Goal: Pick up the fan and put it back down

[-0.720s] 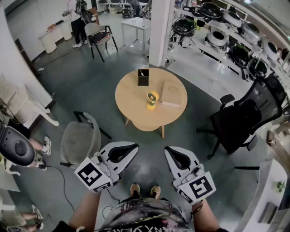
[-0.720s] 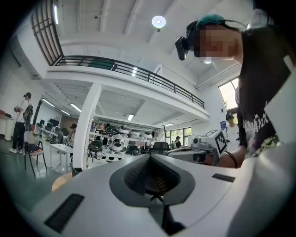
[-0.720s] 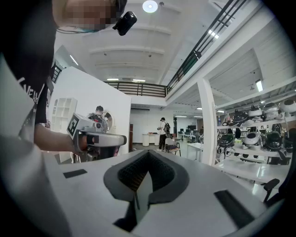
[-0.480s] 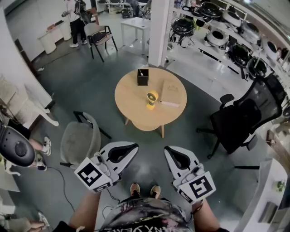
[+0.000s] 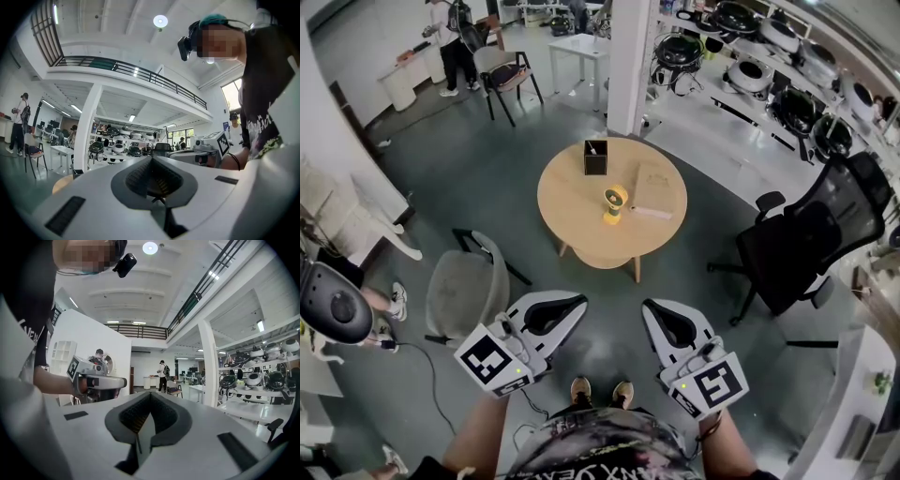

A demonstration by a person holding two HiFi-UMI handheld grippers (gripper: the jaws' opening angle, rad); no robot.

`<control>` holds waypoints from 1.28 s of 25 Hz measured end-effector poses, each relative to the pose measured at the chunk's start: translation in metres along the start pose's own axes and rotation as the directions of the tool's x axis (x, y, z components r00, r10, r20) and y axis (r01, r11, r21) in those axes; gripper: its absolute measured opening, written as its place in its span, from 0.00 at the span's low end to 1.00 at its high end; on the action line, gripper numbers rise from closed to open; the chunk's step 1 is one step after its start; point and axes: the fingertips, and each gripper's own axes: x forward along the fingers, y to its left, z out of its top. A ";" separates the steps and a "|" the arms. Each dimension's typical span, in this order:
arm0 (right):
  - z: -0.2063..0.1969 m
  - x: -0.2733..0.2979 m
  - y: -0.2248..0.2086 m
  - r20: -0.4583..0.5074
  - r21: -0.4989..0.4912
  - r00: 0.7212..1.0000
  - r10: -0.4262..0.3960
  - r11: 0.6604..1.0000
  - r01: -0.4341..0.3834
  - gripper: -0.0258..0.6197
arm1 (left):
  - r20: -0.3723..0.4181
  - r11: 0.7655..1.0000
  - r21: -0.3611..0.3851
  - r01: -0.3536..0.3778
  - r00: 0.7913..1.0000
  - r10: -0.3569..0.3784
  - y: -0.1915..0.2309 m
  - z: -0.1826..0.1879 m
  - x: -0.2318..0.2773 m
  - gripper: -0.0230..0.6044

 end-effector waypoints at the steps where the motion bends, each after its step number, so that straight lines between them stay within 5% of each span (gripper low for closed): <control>1: 0.000 0.000 0.000 0.001 -0.001 1.000 0.001 1.000 -0.001 0.04 | 0.000 1.000 0.000 -0.001 1.000 0.001 0.001 0.000 0.000 0.07; 26: -0.003 -0.003 -0.003 0.016 0.000 1.000 -0.017 1.000 0.017 0.05 | 0.006 1.000 -0.007 -0.005 1.000 0.005 -0.001 -0.003 0.003 0.07; 32: -0.001 -0.003 0.001 0.021 -0.003 1.000 0.005 1.000 -0.005 0.13 | 0.007 1.000 -0.012 -0.008 1.000 0.008 0.001 -0.003 0.003 0.07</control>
